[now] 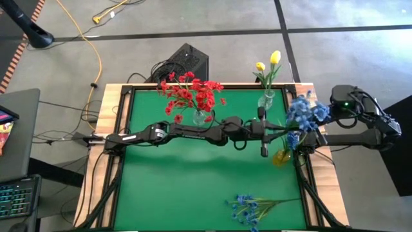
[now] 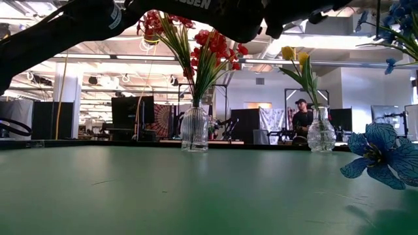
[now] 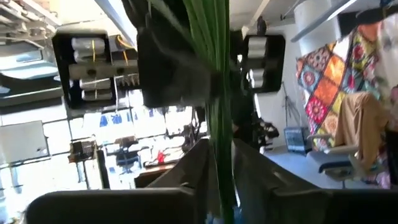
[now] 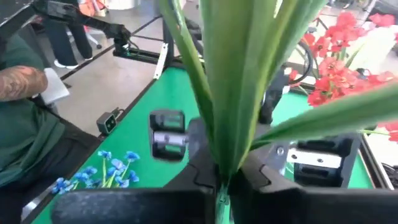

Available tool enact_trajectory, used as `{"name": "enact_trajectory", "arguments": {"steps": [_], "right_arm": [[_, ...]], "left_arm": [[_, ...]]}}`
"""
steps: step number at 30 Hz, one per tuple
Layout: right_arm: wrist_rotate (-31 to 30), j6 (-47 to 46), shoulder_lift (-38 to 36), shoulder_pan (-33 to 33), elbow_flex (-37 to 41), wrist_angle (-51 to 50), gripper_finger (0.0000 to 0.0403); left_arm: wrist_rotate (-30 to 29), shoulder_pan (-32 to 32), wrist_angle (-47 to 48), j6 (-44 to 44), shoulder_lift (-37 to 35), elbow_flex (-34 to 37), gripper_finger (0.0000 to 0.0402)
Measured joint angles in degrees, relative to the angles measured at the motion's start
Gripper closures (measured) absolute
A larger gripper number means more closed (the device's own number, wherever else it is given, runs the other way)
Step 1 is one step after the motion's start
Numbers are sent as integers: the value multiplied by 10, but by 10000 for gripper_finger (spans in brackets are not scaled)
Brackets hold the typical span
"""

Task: Sort flowers into vase by color
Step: Put the top blue flowers into the yellow transparent vase

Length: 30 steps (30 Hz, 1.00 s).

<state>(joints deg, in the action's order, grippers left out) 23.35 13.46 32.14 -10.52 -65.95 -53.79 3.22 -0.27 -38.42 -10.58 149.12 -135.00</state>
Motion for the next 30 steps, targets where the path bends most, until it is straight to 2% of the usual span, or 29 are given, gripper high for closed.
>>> {"name": "enact_trajectory", "arguments": {"steps": [3,7,13,19,30], "right_arm": [[-9,-17,0,0,-3,8,366],[-9,-70,0,0,-19,40,359],[-9,-150,0,0,-62,42,353],[-8,-225,-1,0,-95,16,359],[54,-328,0,0,-101,-7,358]], "left_arm": [[-16,-1,29,-8,-3,0,309],[-49,-6,91,-21,-27,0,260],[-24,-13,194,-53,-60,0,217],[-25,-16,287,-48,-83,0,219],[-113,-28,469,-64,-130,0,245]]}}
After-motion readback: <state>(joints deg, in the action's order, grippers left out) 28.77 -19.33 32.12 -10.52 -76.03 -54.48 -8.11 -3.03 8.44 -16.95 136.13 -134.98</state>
